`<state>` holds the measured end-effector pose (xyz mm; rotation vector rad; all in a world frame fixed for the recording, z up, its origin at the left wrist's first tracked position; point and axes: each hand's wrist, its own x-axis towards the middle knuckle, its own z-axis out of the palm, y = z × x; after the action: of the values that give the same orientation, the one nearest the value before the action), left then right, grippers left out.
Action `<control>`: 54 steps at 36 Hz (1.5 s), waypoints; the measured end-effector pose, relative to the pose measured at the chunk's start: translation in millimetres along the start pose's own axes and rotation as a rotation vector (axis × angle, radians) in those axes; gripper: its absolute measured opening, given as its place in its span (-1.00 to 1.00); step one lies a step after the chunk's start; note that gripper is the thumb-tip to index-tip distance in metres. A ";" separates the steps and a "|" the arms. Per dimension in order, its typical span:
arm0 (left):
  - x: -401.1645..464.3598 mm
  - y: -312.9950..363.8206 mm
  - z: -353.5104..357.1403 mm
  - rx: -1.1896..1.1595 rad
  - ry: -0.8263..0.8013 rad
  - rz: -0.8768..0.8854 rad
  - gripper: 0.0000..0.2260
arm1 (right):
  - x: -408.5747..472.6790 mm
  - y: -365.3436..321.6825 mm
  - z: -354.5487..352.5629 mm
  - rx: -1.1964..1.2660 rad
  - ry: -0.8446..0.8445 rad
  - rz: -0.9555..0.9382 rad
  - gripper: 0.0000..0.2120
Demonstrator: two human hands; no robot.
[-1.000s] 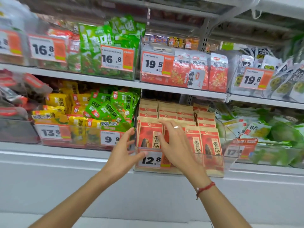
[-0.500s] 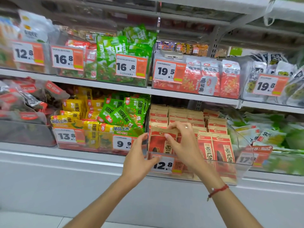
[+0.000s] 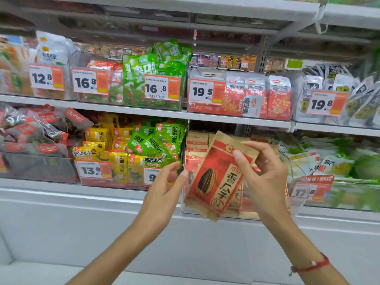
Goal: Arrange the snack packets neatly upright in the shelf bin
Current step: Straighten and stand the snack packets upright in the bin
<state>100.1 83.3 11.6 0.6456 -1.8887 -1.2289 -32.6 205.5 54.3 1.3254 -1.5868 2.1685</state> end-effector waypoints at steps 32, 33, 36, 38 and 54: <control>-14.0 -26.1 19.5 -0.146 -0.239 -0.317 -0.78 | -29.4 50.0 -2.2 -0.136 -0.270 0.481 -0.95; -12.8 -27.0 18.1 -0.135 -0.239 -0.315 -0.76 | -29.7 50.2 -1.1 -0.132 -0.248 0.477 -0.95; -9.7 -30.9 13.1 -0.118 -0.244 -0.278 -0.76 | -29.3 52.2 1.1 -0.116 -0.235 0.471 -0.94; -9.1 -33.5 10.1 -0.105 -0.217 -0.248 -0.74 | -27.6 53.3 1.6 -0.107 -0.287 0.513 -0.94; -12.2 -36.4 4.2 -0.280 0.123 -0.138 -0.88 | -32.3 53.9 0.6 -0.083 -0.615 0.628 -0.58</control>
<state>103.6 79.8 -26.7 0.6902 -1.5557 -1.4744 -43.5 193.5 -6.4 1.7601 -2.5875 2.0414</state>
